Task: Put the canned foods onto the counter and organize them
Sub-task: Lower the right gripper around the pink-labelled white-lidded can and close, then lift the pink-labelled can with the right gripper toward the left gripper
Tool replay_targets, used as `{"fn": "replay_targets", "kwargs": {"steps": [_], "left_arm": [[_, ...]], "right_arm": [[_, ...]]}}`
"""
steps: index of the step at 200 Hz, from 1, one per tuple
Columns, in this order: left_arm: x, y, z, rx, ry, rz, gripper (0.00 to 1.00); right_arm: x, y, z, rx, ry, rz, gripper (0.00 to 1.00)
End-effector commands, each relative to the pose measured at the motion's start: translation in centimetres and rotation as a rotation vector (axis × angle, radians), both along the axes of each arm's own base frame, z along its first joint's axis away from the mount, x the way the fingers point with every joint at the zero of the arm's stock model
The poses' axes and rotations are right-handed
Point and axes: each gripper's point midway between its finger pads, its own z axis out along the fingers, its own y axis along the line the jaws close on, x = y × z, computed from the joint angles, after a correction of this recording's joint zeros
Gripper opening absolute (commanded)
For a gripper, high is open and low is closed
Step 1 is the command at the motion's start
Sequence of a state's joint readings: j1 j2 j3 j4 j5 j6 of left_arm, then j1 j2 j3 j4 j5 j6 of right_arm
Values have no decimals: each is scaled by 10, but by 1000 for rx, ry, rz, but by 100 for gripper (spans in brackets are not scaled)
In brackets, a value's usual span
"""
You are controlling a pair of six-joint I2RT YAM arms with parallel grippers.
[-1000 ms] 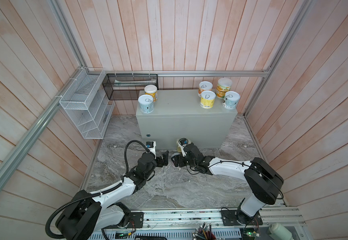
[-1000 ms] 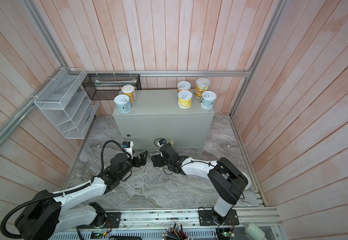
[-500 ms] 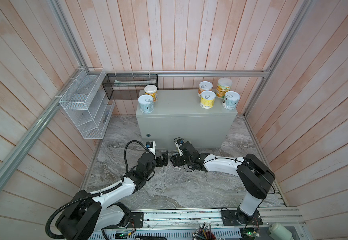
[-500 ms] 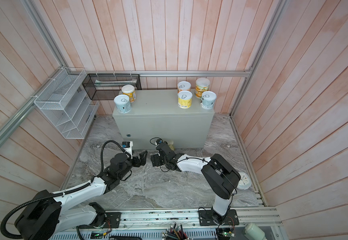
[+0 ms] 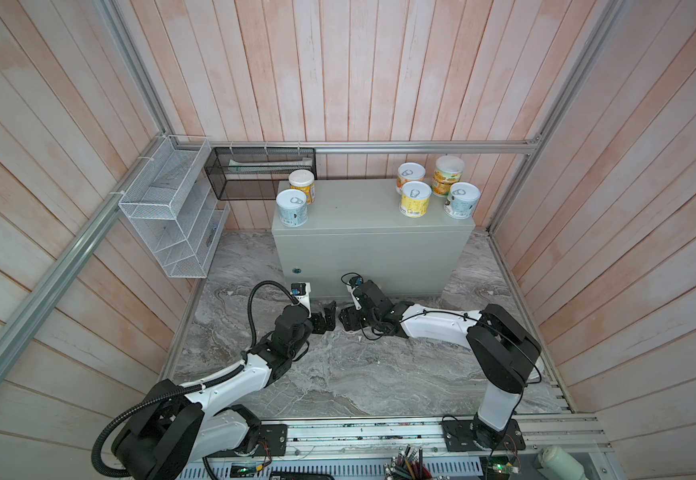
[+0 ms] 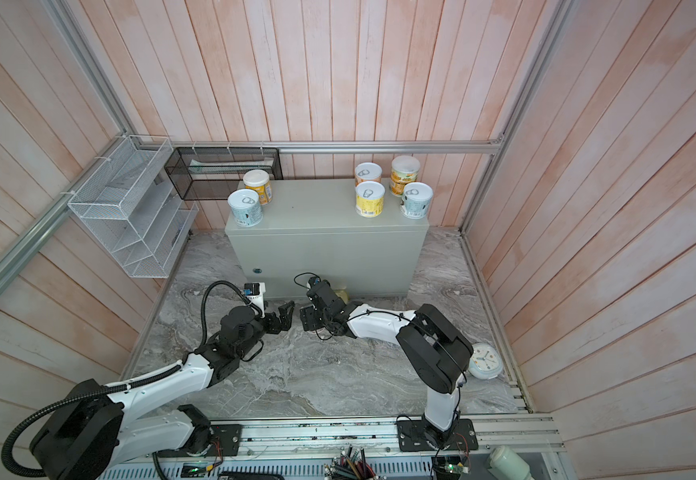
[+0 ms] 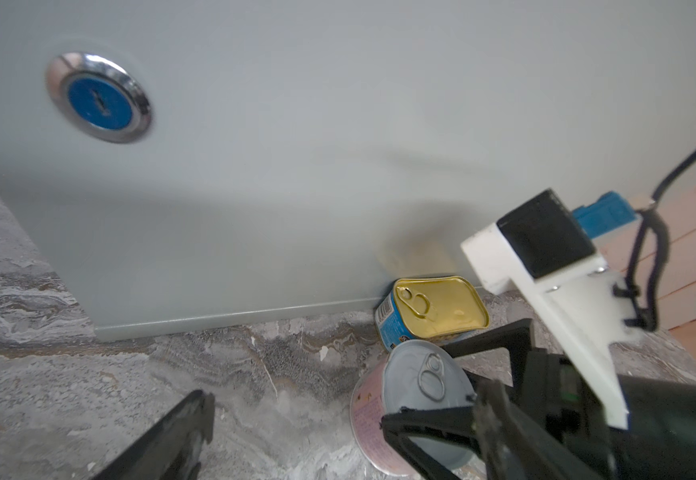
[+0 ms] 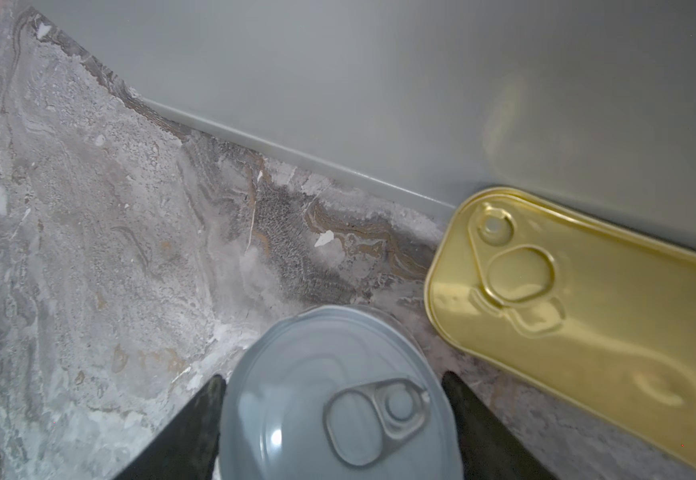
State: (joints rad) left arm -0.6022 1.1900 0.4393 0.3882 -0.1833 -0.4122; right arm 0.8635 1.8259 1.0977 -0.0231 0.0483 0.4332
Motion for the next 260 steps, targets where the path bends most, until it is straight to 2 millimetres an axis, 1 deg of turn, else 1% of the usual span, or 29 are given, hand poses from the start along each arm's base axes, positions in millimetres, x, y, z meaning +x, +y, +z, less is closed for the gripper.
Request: {"fn": "replay_targets", "kwargs": {"steps": [1,34,79,107,139,145,152,158,166,202,224,241,260], "left_arm": [[1,1,-3,-2,13,2,100],[1,0,-3,-3,15,-1,100],[1,1,-4,-4,18,-1,100],[1,0,-5,-4,21,-4,100],[1,-1,-6,-4,27,-5,100],[2,0,-6,-3,27,-4,100],[2,-1,-6,-3,28,-6,100],[1,-1,-6,-2,29,-7,100],[1,-1,-7,-1,31,-7,100],[2,-1,-6,-1,28,-7,100],[1,-2,-5,7,25,-18,100],[0,-7,-3,7,20,-52,100],[-4,-17,1,11,2,-121,100]], "right_arm": [[-4,-5,-19,-75,38,5,74],[-2,-8,-23,-102,43,-8,77],[-2,-8,-22,-100,39,-9,77],[-1,-9,-27,-111,44,-14,78],[1,-8,-26,-119,41,-15,78],[1,-8,-25,-117,39,-15,75],[0,-7,-24,-112,40,-5,66],[-1,-4,-21,-101,39,9,61],[-2,-2,-17,-88,33,21,59],[-3,-1,7,-48,13,32,59],[-6,1,28,5,7,63,58],[-7,-1,43,27,-7,65,58],[-7,-4,59,62,-9,70,58]]}}
